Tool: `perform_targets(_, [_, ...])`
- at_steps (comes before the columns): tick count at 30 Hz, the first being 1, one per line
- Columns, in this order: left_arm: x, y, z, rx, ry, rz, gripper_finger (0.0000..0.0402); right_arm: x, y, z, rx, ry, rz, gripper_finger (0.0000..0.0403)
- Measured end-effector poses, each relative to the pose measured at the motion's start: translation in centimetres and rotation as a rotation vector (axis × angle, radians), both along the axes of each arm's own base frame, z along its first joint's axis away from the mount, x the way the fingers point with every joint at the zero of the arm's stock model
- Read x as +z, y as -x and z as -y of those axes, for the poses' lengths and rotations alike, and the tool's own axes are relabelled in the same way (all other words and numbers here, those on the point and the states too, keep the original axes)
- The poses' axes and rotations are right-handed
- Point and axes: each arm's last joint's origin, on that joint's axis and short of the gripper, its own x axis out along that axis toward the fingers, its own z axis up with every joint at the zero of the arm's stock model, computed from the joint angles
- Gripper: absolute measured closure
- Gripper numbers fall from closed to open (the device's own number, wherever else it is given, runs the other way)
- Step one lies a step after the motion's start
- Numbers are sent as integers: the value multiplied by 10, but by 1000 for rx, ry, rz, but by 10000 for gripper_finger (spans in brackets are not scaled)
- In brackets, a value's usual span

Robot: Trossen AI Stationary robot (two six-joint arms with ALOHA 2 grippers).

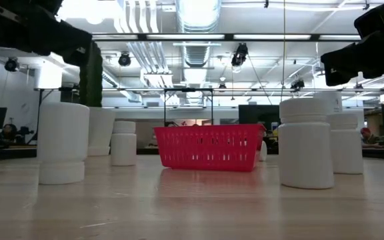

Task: Pick and place pill bottles into a basket
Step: Put the white pill bottle into the red bin

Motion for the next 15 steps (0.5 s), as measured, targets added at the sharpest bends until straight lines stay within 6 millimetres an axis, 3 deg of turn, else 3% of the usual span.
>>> perform_targets(6, [-14,7,-1,4,-1,5,392,0,0,0,3,0,1,394])
perform_targets(15, [-25,23,-2,5,0,145,392,1,0,0,4,-1,15,394])
